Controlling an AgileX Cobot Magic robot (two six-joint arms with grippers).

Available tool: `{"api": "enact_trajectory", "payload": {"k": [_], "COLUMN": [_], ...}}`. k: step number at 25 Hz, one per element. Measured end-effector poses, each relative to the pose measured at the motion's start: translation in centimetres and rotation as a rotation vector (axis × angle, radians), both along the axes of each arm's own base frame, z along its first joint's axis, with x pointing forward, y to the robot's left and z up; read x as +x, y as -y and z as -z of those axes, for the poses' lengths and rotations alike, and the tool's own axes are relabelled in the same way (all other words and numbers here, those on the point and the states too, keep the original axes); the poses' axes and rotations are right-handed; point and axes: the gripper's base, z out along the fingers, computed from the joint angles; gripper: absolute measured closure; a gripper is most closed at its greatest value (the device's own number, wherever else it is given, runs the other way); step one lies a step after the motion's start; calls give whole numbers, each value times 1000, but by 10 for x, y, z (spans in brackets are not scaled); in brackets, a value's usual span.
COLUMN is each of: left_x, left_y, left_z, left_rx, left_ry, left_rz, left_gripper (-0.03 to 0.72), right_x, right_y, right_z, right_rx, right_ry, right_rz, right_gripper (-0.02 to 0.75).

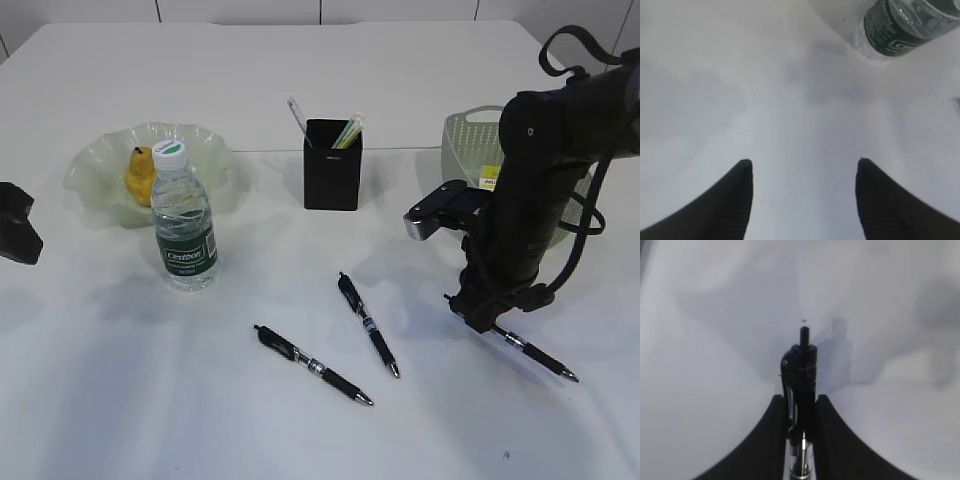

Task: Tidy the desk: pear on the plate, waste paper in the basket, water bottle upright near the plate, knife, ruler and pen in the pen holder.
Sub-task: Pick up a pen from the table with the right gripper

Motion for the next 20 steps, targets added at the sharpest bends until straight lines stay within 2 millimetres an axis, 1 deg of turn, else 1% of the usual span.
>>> {"api": "enact_trajectory", "payload": {"k": [20], "left_x": [0], "left_y": [0], "left_z": [0], "left_rx": [0], "left_ry": [0], "left_rz": [0], "left_gripper": [232], "right_x": [-1], "right_y": [-2], "right_z": [-1], "right_rx": [19], "right_ry": [-5], "right_rz": [14], "right_gripper": [651]}}
